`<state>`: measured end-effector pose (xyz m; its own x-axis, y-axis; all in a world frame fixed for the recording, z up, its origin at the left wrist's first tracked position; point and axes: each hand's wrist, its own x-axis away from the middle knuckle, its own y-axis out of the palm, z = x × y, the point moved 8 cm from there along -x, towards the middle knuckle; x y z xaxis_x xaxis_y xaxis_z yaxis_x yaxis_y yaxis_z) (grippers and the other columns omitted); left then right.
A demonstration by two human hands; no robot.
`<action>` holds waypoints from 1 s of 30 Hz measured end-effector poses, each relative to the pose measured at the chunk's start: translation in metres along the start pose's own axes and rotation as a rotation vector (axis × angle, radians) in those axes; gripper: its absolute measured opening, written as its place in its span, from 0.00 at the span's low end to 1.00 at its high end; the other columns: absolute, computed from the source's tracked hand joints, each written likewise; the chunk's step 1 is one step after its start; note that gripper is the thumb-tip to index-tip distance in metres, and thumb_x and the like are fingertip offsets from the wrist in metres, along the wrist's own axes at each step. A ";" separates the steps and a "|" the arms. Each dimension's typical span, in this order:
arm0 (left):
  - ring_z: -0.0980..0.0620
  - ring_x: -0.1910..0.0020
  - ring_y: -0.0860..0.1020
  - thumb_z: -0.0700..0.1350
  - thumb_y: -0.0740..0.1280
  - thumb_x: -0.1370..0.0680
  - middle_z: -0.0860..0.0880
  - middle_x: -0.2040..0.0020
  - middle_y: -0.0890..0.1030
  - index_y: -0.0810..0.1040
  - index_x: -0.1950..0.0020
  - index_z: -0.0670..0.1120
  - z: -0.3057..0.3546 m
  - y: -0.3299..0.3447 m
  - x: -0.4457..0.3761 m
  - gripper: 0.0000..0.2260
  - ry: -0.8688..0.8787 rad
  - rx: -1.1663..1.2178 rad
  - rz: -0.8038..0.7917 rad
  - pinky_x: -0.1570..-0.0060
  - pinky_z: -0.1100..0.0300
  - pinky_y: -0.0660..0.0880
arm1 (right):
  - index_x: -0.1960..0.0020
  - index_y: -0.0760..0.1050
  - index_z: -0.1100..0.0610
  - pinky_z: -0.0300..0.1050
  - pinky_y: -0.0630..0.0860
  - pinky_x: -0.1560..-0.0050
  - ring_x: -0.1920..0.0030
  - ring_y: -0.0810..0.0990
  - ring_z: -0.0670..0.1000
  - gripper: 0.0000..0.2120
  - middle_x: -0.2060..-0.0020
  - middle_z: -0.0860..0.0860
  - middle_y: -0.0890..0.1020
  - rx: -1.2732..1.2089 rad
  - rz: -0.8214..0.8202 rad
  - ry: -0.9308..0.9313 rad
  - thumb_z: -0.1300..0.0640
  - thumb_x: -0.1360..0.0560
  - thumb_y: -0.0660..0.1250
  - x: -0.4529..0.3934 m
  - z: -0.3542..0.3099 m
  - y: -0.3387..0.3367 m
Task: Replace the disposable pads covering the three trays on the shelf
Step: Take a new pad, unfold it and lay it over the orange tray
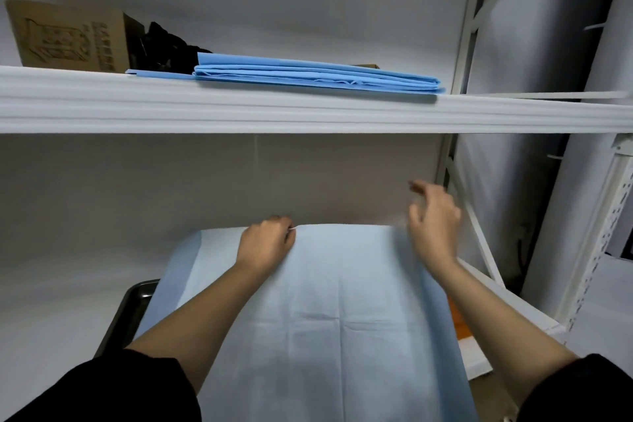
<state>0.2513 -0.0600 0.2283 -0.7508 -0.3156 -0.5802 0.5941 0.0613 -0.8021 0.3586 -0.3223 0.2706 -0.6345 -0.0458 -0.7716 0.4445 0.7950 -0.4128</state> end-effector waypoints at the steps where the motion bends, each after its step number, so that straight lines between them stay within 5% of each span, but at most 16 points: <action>1: 0.42 0.54 0.79 0.47 0.57 0.21 0.46 0.51 0.81 0.75 0.52 0.45 0.006 0.003 -0.001 0.09 0.015 -0.026 -0.015 0.62 0.57 0.69 | 0.38 0.75 0.55 0.52 0.67 0.40 0.41 0.75 0.57 0.16 0.43 0.53 0.79 0.036 -0.106 -0.177 0.57 0.25 0.59 0.006 -0.026 0.014; 5: 0.42 0.49 0.79 0.48 0.56 0.20 0.46 0.46 0.80 0.76 0.46 0.46 0.032 0.011 -0.007 0.11 0.082 -0.113 -0.079 0.57 0.56 0.72 | 0.26 0.62 0.51 0.47 0.60 0.34 0.32 0.67 0.51 0.28 0.32 0.49 0.71 0.207 -0.785 -0.416 0.46 0.24 0.63 0.042 -0.076 0.101; 8: 0.43 0.48 0.79 0.48 0.57 0.20 0.46 0.46 0.80 0.75 0.44 0.46 0.042 0.011 -0.007 0.11 0.111 -0.129 -0.109 0.57 0.56 0.71 | 0.38 0.74 0.53 0.45 0.70 0.45 0.44 0.77 0.52 0.19 0.44 0.51 0.80 0.042 -0.970 -0.263 0.48 0.27 0.68 0.044 -0.072 0.124; 10: 0.44 0.49 0.79 0.52 0.58 0.21 0.47 0.47 0.80 0.75 0.46 0.47 0.036 0.011 -0.005 0.11 0.098 -0.079 -0.125 0.57 0.57 0.70 | 0.54 0.78 0.53 0.43 0.71 0.58 0.57 0.78 0.49 0.06 0.59 0.50 0.82 -0.024 -0.953 -0.225 0.51 0.27 0.69 0.036 -0.068 0.127; 12: 0.45 0.50 0.79 0.55 0.59 0.22 0.48 0.50 0.81 0.75 0.49 0.48 0.019 0.011 -0.003 0.13 0.051 -0.012 -0.162 0.58 0.57 0.70 | 0.60 0.75 0.50 0.40 0.68 0.63 0.62 0.76 0.46 0.05 0.65 0.45 0.79 -0.048 -0.939 -0.227 0.51 0.27 0.70 0.030 -0.064 0.124; 19: 0.47 0.52 0.78 0.53 0.61 0.26 0.50 0.54 0.80 0.74 0.54 0.49 -0.064 0.017 0.002 0.09 -0.132 0.029 -0.310 0.59 0.59 0.69 | 0.57 0.71 0.48 0.45 0.68 0.61 0.54 0.78 0.51 0.08 0.57 0.46 0.81 0.163 -0.710 -0.369 0.44 0.24 0.62 0.020 -0.052 0.102; 23: 0.47 0.50 0.78 0.53 0.60 0.23 0.49 0.50 0.80 0.75 0.51 0.47 -0.077 0.019 0.009 0.11 -0.103 -0.038 -0.263 0.61 0.59 0.67 | 0.48 0.73 0.50 0.45 0.70 0.59 0.51 0.79 0.53 0.10 0.50 0.46 0.81 0.294 -0.560 -0.473 0.45 0.22 0.59 0.023 -0.050 0.093; 30: 0.46 0.50 0.77 0.55 0.60 0.22 0.47 0.50 0.78 0.75 0.48 0.46 -0.087 0.003 0.021 0.14 -0.102 -0.137 -0.023 0.60 0.57 0.68 | 0.59 0.76 0.55 0.45 0.65 0.62 0.63 0.80 0.56 0.07 0.65 0.51 0.81 0.347 -0.280 -0.556 0.54 0.24 0.65 0.026 -0.048 0.078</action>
<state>0.2125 0.0159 0.2012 -0.7265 -0.4127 -0.5495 0.5267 0.1793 -0.8309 0.3467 -0.2324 0.2416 -0.3790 -0.5949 -0.7088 0.5465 0.4742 -0.6903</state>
